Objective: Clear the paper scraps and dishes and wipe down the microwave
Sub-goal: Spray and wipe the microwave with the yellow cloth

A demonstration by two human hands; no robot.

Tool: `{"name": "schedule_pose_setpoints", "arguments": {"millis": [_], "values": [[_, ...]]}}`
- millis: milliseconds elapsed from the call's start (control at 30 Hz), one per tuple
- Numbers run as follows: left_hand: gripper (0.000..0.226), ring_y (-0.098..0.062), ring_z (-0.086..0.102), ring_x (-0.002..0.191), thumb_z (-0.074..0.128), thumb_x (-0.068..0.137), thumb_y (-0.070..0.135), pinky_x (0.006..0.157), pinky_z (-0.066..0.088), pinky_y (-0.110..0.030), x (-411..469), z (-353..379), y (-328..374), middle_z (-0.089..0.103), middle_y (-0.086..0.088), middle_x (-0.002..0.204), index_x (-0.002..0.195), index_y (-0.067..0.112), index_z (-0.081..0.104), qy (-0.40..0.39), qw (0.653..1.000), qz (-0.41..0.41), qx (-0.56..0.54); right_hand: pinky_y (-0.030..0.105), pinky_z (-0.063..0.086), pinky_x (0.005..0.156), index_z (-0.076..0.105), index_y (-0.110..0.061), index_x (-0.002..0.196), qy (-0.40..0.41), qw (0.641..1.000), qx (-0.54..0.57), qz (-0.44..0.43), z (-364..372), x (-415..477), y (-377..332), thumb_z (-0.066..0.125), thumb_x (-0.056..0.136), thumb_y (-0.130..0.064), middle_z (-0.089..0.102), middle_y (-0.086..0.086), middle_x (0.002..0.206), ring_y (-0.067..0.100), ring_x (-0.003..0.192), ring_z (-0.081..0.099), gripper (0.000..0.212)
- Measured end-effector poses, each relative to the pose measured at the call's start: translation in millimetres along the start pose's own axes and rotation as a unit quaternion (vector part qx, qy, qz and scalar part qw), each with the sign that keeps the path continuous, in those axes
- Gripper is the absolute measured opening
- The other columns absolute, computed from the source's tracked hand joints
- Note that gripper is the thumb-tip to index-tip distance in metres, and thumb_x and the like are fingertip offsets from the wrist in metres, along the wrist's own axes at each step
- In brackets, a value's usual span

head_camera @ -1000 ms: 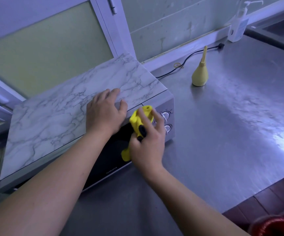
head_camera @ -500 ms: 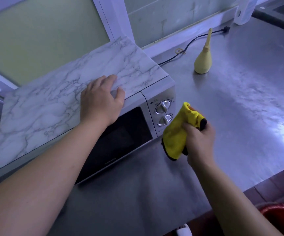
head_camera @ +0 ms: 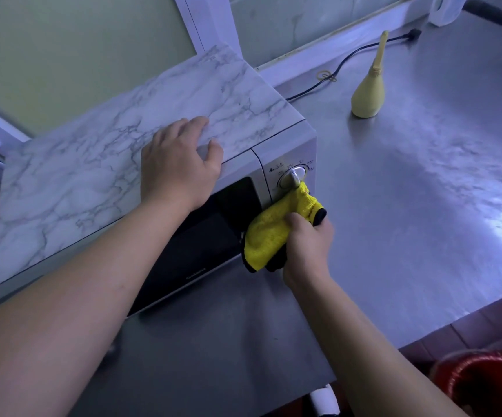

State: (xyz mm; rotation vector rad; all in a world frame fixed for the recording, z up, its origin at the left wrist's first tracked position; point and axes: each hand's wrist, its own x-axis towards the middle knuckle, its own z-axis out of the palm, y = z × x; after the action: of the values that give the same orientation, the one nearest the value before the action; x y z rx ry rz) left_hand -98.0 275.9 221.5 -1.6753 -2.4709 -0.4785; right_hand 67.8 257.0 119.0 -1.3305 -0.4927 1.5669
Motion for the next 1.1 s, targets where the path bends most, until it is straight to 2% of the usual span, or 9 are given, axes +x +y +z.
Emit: {"name": "schedule_pose_setpoints", "arguments": {"millis": [233, 333, 433, 500, 667, 767, 900, 967, 1100], "values": [[0.045, -0.023, 0.037, 0.138, 0.042, 0.098, 0.042, 0.113, 0.025, -0.041, 0, 0, -1, 0.048, 0.001, 0.148, 0.140, 0.028, 0.050, -0.003, 1.000, -0.005, 0.000, 0.042, 0.059, 0.061, 0.069, -0.018, 0.090, -0.144, 0.983, -0.008, 0.110, 2, -28, 26, 0.059, 0.082, 0.003, 0.072, 0.008, 0.080, 0.024, 0.071, 0.072, 0.024], [0.046, -0.024, 0.038, 0.138, 0.042, 0.098, 0.044, 0.114, 0.026, -0.041, 0, 2, -2, 0.049, 0.001, 0.148, 0.140, 0.028, 0.050, -0.002, 1.000, 0.001, 0.000, 0.037, 0.062, 0.071, 0.073, -0.025, 0.093, -0.139, 0.986, -0.053, 0.078, -18, -18, 28, 0.060, 0.083, 0.007, 0.076, 0.001, 0.088, 0.021, 0.085, 0.074, 0.035], [0.048, -0.024, 0.039, 0.136, 0.041, 0.096, 0.045, 0.113, 0.027, -0.042, 1, 2, -4, 0.050, 0.002, 0.147, 0.140, 0.028, 0.050, 0.002, 1.000, -0.001, -0.005, 0.021, 0.056, 0.073, 0.073, -0.034, 0.098, -0.088, 0.989, -0.098, -0.068, -45, -9, 21, 0.058, 0.084, 0.007, 0.076, -0.012, 0.095, 0.003, 0.092, 0.071, 0.047], [0.048, -0.023, 0.039, 0.136, 0.041, 0.097, 0.045, 0.112, 0.027, -0.042, 1, 3, -4, 0.050, 0.003, 0.146, 0.140, 0.028, 0.050, 0.002, 1.000, 0.001, -0.004, 0.013, 0.048, 0.084, 0.069, -0.035, 0.115, -0.061, 0.962, -0.139, -0.228, -56, -4, 13, 0.055, 0.084, 0.006, 0.070, -0.008, 0.121, 0.000, 0.111, 0.063, 0.054], [0.048, -0.023, 0.039, 0.136, 0.040, 0.098, 0.045, 0.112, 0.027, -0.042, 1, 3, -4, 0.049, 0.003, 0.147, 0.141, 0.028, 0.049, 0.001, 1.000, 0.005, 0.000, 0.032, 0.034, 0.113, 0.060, -0.008, 0.136, -0.019, 0.849, -0.256, -0.462, -36, 29, 18, 0.046, 0.072, 0.022, 0.045, 0.007, 0.151, 0.021, 0.138, 0.042, 0.072], [0.047, -0.024, 0.040, 0.135, 0.040, 0.097, 0.044, 0.111, 0.028, -0.042, 1, 3, -5, 0.051, 0.002, 0.144, 0.140, 0.027, 0.050, 0.007, 1.000, 0.011, 0.000, 0.037, 0.027, 0.120, 0.050, -0.003, 0.143, -0.024, 0.862, -0.269, -0.428, -21, 44, 36, 0.044, 0.066, 0.028, 0.036, 0.012, 0.156, 0.029, 0.147, 0.032, 0.084], [0.048, -0.025, 0.040, 0.135, 0.038, 0.097, 0.045, 0.111, 0.029, -0.043, 1, 5, -5, 0.051, 0.001, 0.144, 0.140, 0.027, 0.050, 0.005, 1.000, 0.016, 0.004, 0.003, 0.022, 0.106, 0.040, -0.021, 0.152, -0.003, 0.926, -0.246, -0.288, -19, 44, 72, 0.048, 0.075, 0.021, 0.027, -0.004, 0.162, -0.001, 0.146, 0.023, 0.088], [0.049, -0.026, 0.041, 0.134, 0.037, 0.097, 0.045, 0.110, 0.029, -0.044, 1, 4, -5, 0.051, 0.001, 0.143, 0.140, 0.027, 0.049, 0.004, 1.000, 0.016, 0.005, -0.001, 0.026, 0.099, 0.040, -0.030, 0.151, 0.006, 0.967, -0.181, -0.181, -13, 38, 79, 0.044, 0.077, 0.015, 0.033, -0.007, 0.160, -0.008, 0.140, 0.032, 0.087], [0.049, -0.027, 0.040, 0.135, 0.036, 0.096, 0.045, 0.110, 0.029, -0.045, 1, 4, -4, 0.050, 0.001, 0.145, 0.141, 0.028, 0.048, -0.003, 1.000, 0.015, 0.007, 0.002, 0.041, 0.069, 0.049, -0.042, 0.143, 0.057, 0.995, -0.076, 0.028, 5, 28, 75, 0.043, 0.080, -0.001, 0.062, -0.022, 0.107, -0.013, 0.080, 0.060, 0.075]]}}
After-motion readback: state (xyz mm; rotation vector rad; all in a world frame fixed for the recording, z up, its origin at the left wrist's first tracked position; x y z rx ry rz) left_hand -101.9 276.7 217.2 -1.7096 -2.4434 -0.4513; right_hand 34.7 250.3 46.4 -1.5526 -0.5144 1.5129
